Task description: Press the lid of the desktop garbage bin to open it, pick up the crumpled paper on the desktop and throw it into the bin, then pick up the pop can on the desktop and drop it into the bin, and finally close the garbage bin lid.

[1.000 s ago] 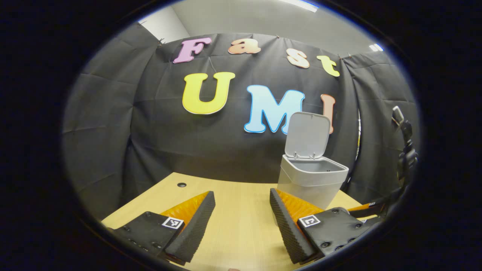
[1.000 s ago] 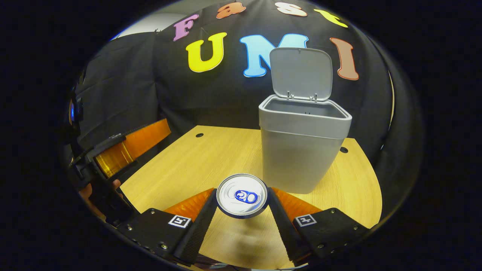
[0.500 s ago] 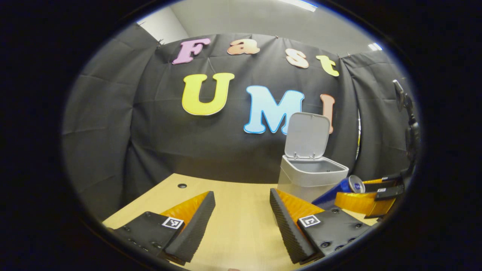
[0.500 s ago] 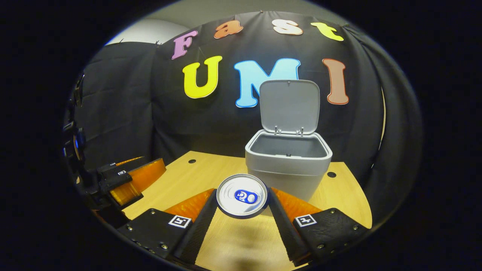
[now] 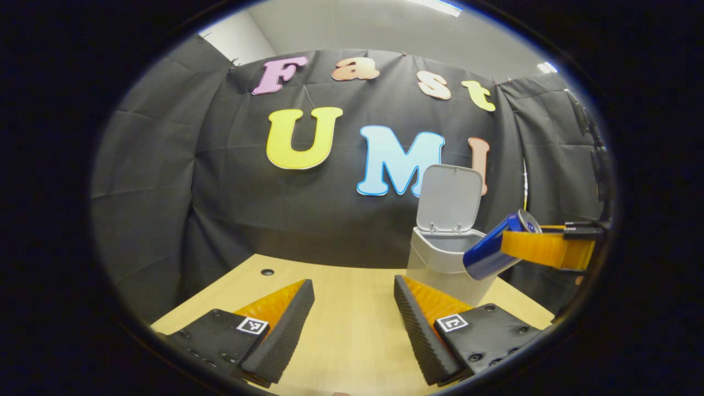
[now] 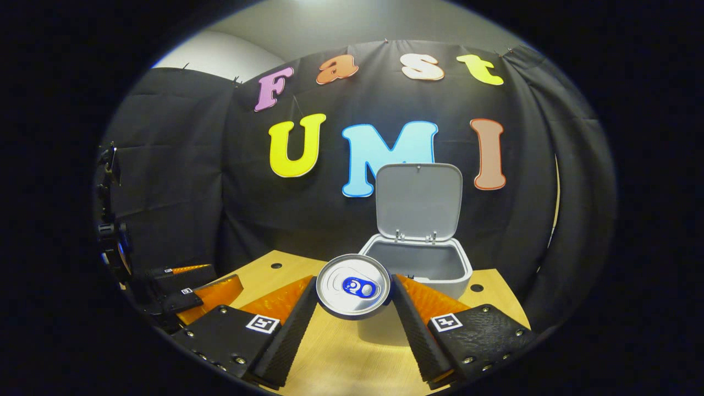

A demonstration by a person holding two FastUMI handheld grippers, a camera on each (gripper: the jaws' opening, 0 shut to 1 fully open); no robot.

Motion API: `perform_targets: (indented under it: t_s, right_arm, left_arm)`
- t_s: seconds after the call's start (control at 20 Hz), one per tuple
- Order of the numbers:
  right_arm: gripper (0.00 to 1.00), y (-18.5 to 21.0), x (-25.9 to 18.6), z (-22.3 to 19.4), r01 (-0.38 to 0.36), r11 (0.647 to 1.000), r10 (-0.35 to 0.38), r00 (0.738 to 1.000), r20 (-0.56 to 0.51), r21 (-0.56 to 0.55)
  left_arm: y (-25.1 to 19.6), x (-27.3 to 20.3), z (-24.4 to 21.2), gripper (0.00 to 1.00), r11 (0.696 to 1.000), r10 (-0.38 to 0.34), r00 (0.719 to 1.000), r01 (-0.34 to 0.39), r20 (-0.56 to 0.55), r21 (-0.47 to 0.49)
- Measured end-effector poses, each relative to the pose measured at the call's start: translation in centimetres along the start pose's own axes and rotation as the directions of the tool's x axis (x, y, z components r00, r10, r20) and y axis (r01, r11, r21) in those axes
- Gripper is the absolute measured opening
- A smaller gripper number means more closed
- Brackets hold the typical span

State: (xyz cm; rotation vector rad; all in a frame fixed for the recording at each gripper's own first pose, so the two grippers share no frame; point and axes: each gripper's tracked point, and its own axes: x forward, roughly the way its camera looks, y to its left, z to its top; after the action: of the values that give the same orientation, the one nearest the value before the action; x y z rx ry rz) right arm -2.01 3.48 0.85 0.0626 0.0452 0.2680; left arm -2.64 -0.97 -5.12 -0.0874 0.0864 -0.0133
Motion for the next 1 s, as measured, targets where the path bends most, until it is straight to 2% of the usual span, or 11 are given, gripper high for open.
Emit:
perform_targets:
  t_s: [0.5,1.0]
  right_arm:
    - [0.85,-2.3,2.4,3.5,0.107,0.985,-0.093,0.99,0.104,-0.139]
    - [0.84,-4.0,7.4,1.3,0.133,0.981,-0.127,0.991,0.049,-0.144]
  left_arm:
    - [0.4,0.5,0.2,0.95,1.0,0.012,1.0,-0.012,0.011,-0.004]
    - [1.1,0.2,-0.3,0.95,0.999,0.037,0.999,-0.037,-0.001,-0.013]
